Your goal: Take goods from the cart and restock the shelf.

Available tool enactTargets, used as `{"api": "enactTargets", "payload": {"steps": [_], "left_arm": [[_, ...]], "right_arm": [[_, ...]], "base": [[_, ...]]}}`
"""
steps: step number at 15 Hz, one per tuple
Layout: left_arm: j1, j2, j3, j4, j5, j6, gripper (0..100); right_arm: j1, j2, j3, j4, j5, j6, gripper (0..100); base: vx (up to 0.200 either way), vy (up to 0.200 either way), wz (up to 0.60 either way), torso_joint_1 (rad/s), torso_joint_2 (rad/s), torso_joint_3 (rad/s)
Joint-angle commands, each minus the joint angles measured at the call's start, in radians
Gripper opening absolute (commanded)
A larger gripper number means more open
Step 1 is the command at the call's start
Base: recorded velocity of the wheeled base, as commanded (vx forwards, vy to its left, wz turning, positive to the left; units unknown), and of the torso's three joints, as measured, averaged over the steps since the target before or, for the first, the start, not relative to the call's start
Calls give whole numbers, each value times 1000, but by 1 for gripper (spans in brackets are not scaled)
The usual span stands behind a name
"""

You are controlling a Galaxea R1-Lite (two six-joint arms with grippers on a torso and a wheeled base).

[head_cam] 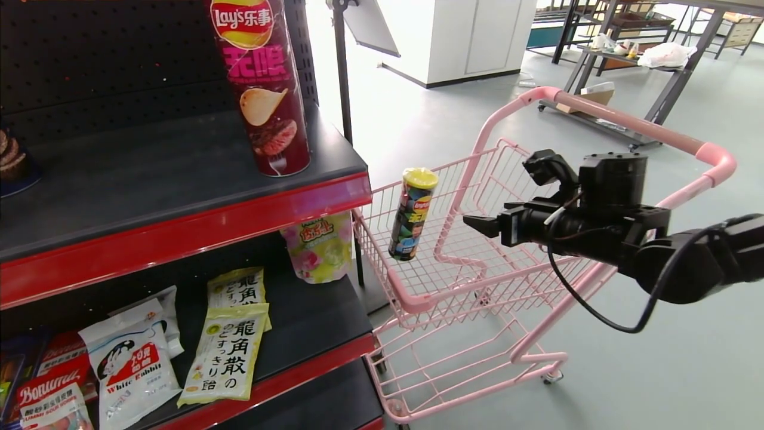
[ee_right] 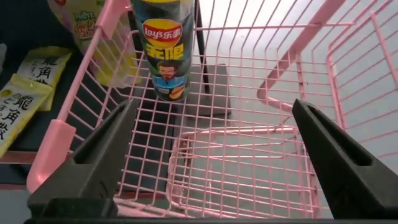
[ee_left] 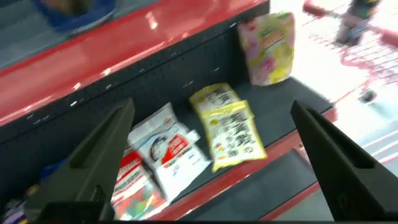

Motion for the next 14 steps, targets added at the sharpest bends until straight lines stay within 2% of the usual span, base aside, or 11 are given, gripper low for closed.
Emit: {"api": "enactTargets", "payload": {"steps": [1, 4, 5, 6, 11, 14], "left_arm": [[3, -13, 7, 2, 3, 0, 100], [3, -13, 4, 2, 1, 1, 100], [3, -13, 4, 2, 1, 1, 100], [3, -11, 7, 3, 1, 6, 100], [3, -4, 4, 3, 4, 30, 100], [4, -2, 4, 3, 4, 32, 100]], "right_arm": [[23, 128, -71, -10, 4, 24, 100], [31, 200, -166, -10, 52, 28, 100], [31, 200, -166, -10, 52, 28, 100], [34, 249, -234, -10, 58, 28, 100], [69, 326, -366, -8, 60, 50, 100], [87, 385, -445, -8, 58, 61, 100]], "base": [[0, 0, 0, 0, 0, 0], [0, 0, 0, 0, 0, 0], [0, 0, 0, 0, 0, 0], [0, 0, 0, 0, 0, 0], [0, 0, 0, 0, 0, 0], [0, 0, 0, 0, 0, 0]]}}
